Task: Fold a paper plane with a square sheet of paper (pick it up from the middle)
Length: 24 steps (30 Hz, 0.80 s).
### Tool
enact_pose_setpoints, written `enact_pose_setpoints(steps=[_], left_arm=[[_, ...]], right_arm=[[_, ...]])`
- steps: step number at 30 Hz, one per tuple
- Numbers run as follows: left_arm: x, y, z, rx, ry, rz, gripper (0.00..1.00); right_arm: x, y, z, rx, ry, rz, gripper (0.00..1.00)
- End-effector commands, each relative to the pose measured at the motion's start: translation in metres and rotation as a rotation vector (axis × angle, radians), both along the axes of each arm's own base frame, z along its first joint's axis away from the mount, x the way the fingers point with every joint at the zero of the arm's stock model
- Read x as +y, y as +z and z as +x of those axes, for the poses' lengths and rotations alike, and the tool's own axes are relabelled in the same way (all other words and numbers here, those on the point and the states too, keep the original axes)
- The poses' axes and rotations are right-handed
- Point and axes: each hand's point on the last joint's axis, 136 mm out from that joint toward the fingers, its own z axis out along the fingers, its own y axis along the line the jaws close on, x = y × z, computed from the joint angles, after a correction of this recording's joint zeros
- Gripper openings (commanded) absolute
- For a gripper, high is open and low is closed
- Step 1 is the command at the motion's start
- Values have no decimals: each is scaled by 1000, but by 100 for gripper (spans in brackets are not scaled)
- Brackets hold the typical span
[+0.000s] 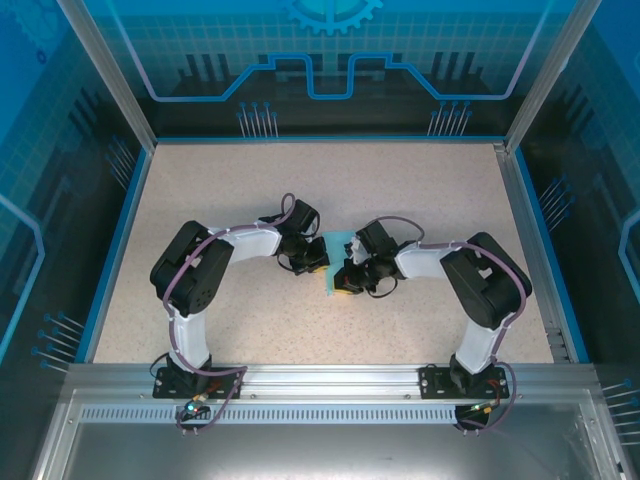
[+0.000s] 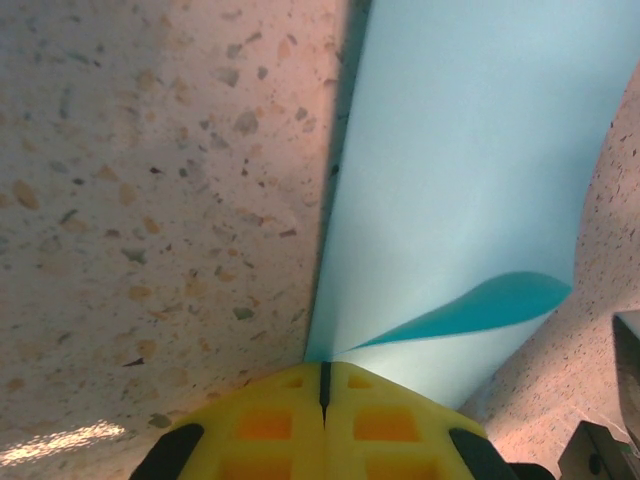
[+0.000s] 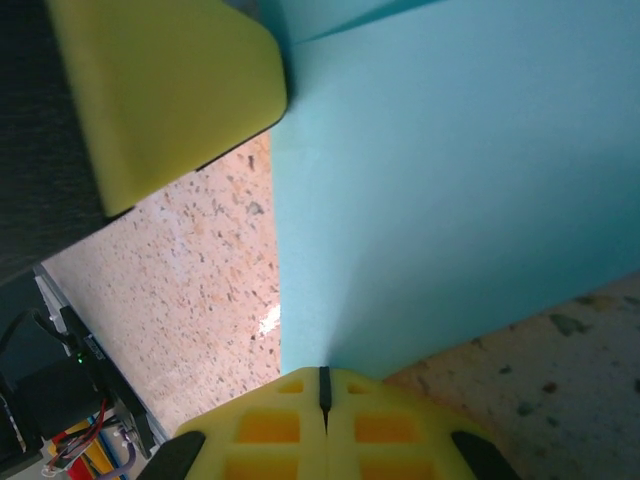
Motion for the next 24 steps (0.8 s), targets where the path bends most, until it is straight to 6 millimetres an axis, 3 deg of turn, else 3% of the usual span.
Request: enact_pose_setpoints(steps=[1, 7, 15, 24], left_arm=[[29, -45, -38, 153, -1, 171, 0], [30, -46, -39, 156, 2, 171, 0], [31, -49, -41, 161, 4, 173, 0], [31, -49, -41, 162, 7, 173, 0]], right_arm=[[12, 14, -4, -37, 59, 27, 5], [20, 0, -12, -3, 95, 11, 5], [6, -28, -17, 40, 82, -89, 5], [23, 14, -3, -58, 96, -3, 5]])
